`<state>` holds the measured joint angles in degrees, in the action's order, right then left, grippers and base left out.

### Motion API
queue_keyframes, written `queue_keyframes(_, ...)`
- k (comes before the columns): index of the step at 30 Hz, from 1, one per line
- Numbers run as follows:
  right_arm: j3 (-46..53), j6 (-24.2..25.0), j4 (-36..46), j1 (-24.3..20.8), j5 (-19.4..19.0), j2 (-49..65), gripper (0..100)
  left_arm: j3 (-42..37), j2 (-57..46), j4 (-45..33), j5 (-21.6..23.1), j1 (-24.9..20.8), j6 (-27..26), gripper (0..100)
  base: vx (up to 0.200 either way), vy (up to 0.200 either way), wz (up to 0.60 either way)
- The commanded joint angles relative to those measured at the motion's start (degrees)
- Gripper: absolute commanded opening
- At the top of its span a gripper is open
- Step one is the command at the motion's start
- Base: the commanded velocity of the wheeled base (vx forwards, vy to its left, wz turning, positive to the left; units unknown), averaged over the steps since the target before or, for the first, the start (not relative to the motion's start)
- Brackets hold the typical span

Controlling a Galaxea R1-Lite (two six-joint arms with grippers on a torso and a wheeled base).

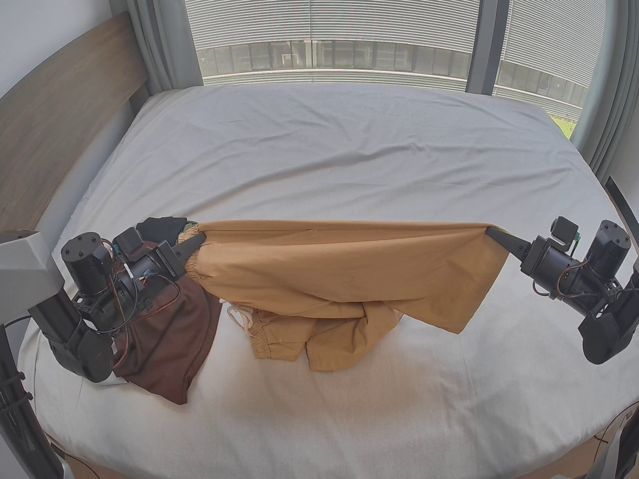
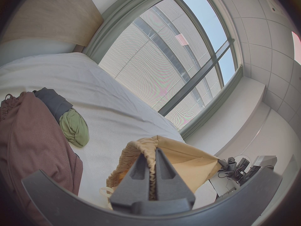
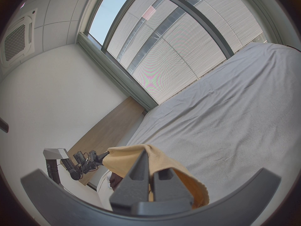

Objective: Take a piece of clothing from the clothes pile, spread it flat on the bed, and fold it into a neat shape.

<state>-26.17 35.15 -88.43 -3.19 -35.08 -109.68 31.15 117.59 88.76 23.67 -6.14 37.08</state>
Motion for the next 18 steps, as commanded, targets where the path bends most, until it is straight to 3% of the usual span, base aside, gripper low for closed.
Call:
queue_keyframes(1, 0.1, 0.0, 0.0, -0.1, 0.1, -0.3, 0, 0.1, 0.0, 0.0, 0.0, 0.0, 0.0, 0, 0.000, 0.000, 0.00)
queue_keyframes(7, -1.7, -0.9, 0.0, -2.2, 0.8, -1.9, 0, 0.9, 0.1, 0.0, -0.4, -1.2, -0.1, 0, 0.000, 0.000, 0.00)
queue_keyframes(18, -16.4, -0.8, 3.8, -1.0, 1.1, -12.2, 0, 5.7, 3.1, -0.8, -4.3, -0.3, 0.4, 0, 0.000, 0.000, 0.00)
